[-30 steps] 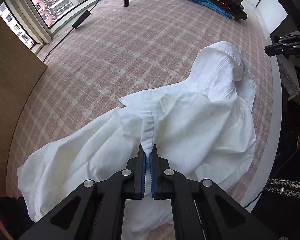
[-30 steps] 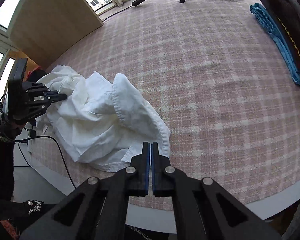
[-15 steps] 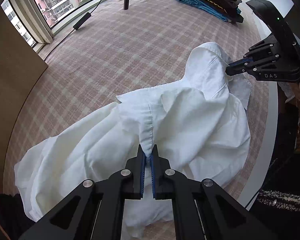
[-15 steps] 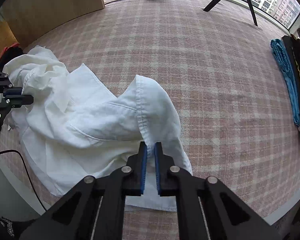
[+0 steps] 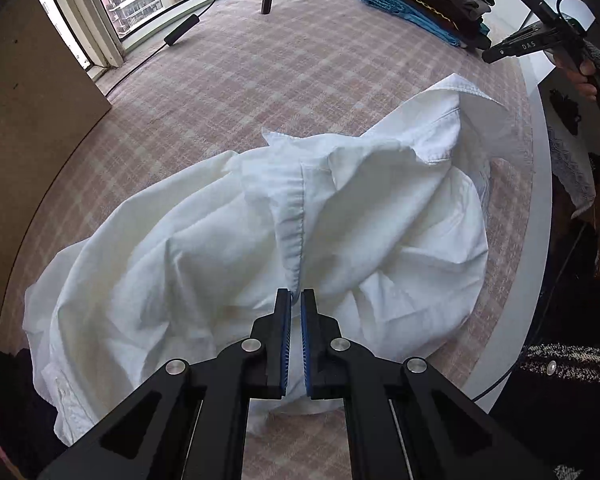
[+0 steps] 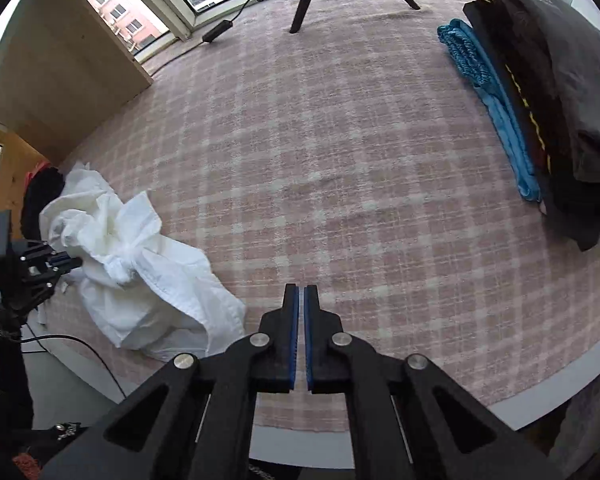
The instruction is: Fold clothes
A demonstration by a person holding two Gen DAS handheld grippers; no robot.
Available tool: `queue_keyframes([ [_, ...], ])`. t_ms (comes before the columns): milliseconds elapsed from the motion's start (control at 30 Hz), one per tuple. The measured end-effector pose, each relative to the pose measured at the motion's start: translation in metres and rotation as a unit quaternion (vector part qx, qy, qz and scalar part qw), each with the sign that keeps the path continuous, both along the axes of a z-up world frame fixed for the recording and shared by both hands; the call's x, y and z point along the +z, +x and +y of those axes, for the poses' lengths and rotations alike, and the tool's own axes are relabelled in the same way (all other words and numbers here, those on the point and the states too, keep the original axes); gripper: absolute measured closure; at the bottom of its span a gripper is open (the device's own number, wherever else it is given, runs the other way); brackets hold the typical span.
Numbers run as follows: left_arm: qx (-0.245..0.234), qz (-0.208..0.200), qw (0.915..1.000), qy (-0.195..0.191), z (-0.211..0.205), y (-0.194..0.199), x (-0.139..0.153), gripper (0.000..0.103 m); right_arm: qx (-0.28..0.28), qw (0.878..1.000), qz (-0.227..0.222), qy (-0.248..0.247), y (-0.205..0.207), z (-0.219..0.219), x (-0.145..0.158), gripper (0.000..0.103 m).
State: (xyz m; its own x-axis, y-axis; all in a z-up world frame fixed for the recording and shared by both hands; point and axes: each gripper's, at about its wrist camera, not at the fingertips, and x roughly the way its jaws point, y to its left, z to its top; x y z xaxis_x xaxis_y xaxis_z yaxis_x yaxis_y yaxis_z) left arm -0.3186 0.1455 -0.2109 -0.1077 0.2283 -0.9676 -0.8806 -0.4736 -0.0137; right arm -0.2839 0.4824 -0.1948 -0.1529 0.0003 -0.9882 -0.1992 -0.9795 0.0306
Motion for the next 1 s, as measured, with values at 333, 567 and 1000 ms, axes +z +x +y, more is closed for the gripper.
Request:
queue_keyframes([
  [333,0.075,0.022,0.9969,-0.011,0.033,0.003,0.032,0.080,0.272,0.955,0.079,-0.089,-0.050,-0.118,0.031,0.052],
  [567,0.087,0.016,0.9956,-0.030,0.047,-0.004,0.009,0.080,0.349,0.936,0.016,-0.047,-0.059,-0.159,0.000,0.079],
  [1000,0.081,0.025,0.9962,-0.021,0.030,-0.013,0.030,0.067,0.187,0.963,-0.004,-0.192,-0.060,-0.026,0.002,0.085],
])
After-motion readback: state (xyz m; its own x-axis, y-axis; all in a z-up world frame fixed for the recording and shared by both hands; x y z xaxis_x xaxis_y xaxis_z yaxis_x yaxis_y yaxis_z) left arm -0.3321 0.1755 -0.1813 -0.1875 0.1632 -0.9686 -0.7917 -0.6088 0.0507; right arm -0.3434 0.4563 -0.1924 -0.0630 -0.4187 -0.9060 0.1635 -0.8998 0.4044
